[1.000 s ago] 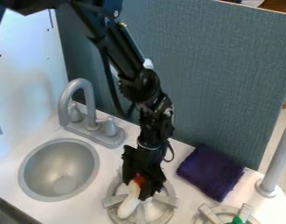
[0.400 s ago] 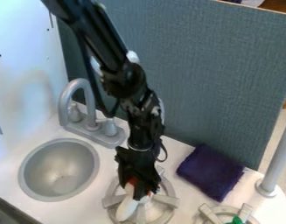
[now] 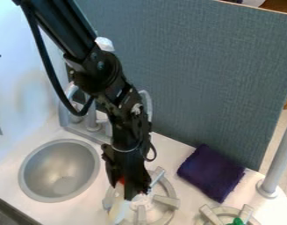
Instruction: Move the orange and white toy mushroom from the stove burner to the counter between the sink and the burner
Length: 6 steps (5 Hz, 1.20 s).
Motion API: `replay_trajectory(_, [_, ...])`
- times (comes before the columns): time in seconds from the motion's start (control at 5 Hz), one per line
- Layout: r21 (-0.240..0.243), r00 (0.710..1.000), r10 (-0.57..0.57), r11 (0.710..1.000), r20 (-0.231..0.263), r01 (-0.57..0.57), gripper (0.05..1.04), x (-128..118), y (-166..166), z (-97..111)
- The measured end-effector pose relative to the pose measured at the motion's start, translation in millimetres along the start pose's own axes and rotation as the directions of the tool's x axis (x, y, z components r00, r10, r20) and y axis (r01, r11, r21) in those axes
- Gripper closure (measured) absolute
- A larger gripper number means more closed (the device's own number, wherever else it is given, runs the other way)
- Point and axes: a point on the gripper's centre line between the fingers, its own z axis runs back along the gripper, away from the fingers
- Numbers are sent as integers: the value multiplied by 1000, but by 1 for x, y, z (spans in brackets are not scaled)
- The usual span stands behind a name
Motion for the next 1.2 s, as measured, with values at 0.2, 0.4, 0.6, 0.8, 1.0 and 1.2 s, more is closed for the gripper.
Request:
replay_trajectory(0.2, [63, 995, 82, 995, -57, -79, 489, -10, 10, 1])
replay_trajectory(0.4, [132, 965, 227, 969, -128, -210, 489, -24, 39, -6])
replay_trajectory(0.6, [187, 933, 319, 939, -167, -288, 489, -27, 56, -9])
replay_trajectory(0.8, [204, 910, 368, 922, -189, -330, 489, -30, 68, -18])
replay_trajectory(1.0, [184, 918, 348, 931, -190, -315, 489, -27, 72, -33])
replay_trajectory(1.2, [206, 918, 324, 938, -231, -279, 489, -28, 76, -48])
